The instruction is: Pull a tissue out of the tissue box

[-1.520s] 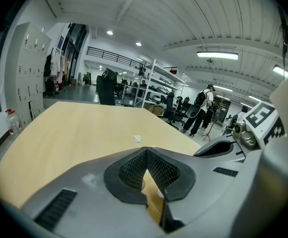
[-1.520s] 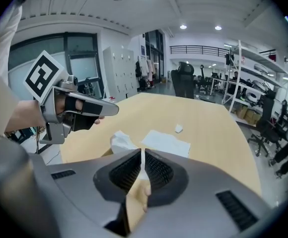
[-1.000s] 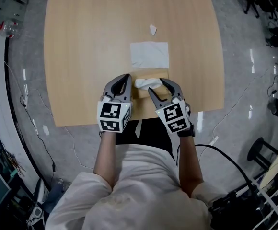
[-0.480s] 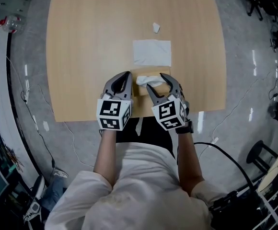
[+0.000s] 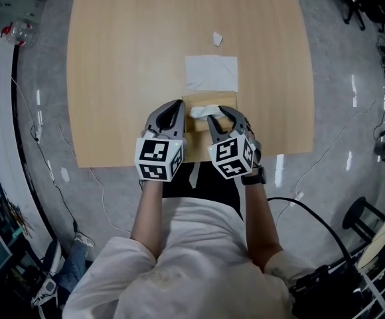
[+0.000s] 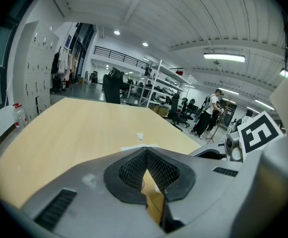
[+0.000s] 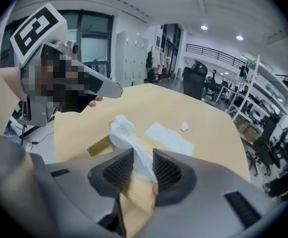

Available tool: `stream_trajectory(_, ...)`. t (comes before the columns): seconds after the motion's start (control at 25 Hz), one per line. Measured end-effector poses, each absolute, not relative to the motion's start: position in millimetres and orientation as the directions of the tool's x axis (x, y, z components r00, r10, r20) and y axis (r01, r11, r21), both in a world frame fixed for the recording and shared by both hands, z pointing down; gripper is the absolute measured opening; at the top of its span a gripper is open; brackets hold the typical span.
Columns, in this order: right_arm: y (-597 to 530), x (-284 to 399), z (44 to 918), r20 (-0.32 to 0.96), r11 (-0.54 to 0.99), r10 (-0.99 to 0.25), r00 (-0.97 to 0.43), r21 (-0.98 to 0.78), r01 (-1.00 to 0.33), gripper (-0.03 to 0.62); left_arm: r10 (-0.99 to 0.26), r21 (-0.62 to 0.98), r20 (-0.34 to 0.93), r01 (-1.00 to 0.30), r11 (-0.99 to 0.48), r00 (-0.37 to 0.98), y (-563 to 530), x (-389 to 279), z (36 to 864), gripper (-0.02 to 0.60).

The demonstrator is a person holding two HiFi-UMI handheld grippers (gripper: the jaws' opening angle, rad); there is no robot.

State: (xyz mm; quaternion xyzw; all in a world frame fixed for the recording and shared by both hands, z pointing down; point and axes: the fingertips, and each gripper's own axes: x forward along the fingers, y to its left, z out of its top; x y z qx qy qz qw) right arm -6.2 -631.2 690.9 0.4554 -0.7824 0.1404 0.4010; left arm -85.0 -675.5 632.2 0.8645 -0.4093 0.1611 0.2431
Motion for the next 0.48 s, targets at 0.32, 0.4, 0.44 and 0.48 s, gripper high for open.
stream_trajectory(0.32,-630,-5,687,0.751,0.491,-0.604,-0.267,0.087,-0.867,0.021,-0.635,0.283,0.468,-0.785,-0.551,0.614,-674,-86,625,-0.008)
stream_trajectory(0.4,-631,-6,686,0.751,0.480,-0.606,-0.262,0.082,-0.874,0.015,-0.640,0.281,0.460,-0.784,-0.553,0.616,-675,-88,621,-0.008)
stream_trajectory(0.44,-631,-6,686,0.752,0.476,-0.607,-0.259,0.083,-0.875,0.015,-0.642,0.279,0.456,-0.785,-0.554,0.616,-676,-89,620,-0.009)
stream_trajectory(0.48,-631,-6,686,0.753,0.474,-0.607,-0.255,0.085,-0.877,0.014,-0.645,0.278,0.452,-0.785,-0.554,0.616,-676,-90,618,-0.009)
